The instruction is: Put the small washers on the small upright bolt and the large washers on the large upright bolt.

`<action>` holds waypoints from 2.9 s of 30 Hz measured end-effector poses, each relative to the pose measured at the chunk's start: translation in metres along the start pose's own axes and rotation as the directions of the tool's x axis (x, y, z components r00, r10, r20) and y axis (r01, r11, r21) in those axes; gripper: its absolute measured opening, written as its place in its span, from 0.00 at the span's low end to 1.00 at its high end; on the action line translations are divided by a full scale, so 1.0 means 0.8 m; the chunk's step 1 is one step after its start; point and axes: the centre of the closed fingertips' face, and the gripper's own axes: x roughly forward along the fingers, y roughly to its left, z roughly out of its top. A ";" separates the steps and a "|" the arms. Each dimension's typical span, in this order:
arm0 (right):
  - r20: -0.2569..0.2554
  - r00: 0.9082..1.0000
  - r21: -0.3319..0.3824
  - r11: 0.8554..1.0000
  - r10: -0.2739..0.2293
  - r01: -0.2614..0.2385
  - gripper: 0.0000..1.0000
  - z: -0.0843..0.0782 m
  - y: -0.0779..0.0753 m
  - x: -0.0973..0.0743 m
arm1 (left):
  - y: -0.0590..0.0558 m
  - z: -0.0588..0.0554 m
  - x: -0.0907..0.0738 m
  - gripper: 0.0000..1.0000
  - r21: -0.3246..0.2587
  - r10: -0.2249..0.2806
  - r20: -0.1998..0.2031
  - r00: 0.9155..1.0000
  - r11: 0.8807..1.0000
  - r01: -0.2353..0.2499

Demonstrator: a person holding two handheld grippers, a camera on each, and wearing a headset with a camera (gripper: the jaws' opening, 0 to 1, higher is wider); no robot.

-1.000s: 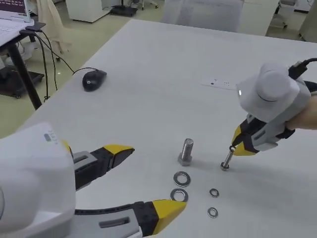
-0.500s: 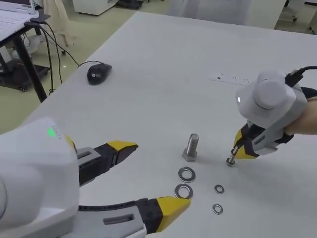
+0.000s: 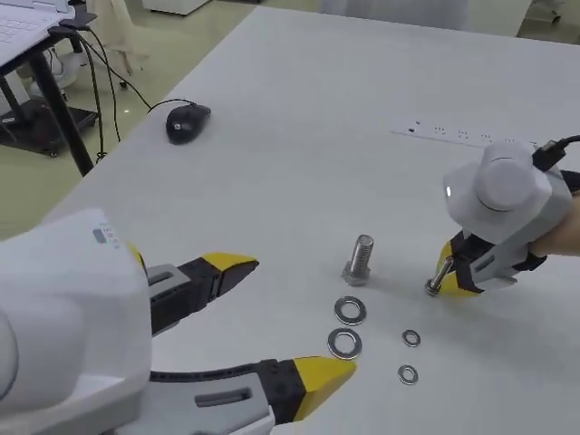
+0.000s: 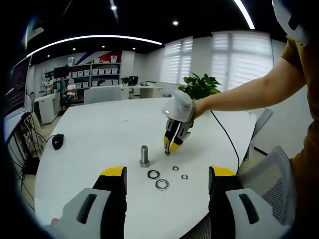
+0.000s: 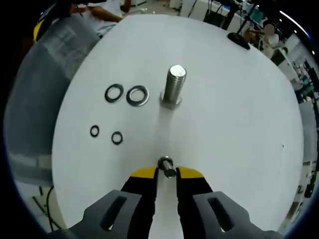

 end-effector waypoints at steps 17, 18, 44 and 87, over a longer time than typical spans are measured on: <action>0.015 0.999 0.032 0.999 -0.032 0.032 0.15 -0.003 0.033 -0.038 | -0.012 0.010 -0.009 0.66 0.043 -0.012 0.016 1.000 0.999 0.011; 0.016 0.999 0.031 0.999 -0.033 0.032 0.15 -0.002 0.038 -0.040 | -0.013 0.010 -0.010 0.66 0.047 -0.011 0.018 1.000 0.999 0.010; 0.082 0.994 0.034 0.997 0.068 -0.071 0.18 0.048 0.142 -0.009 | -0.019 0.019 -0.027 0.66 0.076 -0.026 0.058 0.998 0.997 0.021; 0.062 0.994 -0.021 0.996 0.087 -0.086 0.12 0.056 0.135 0.017 | -0.016 0.018 -0.021 0.66 0.052 -0.011 0.066 0.998 0.999 0.007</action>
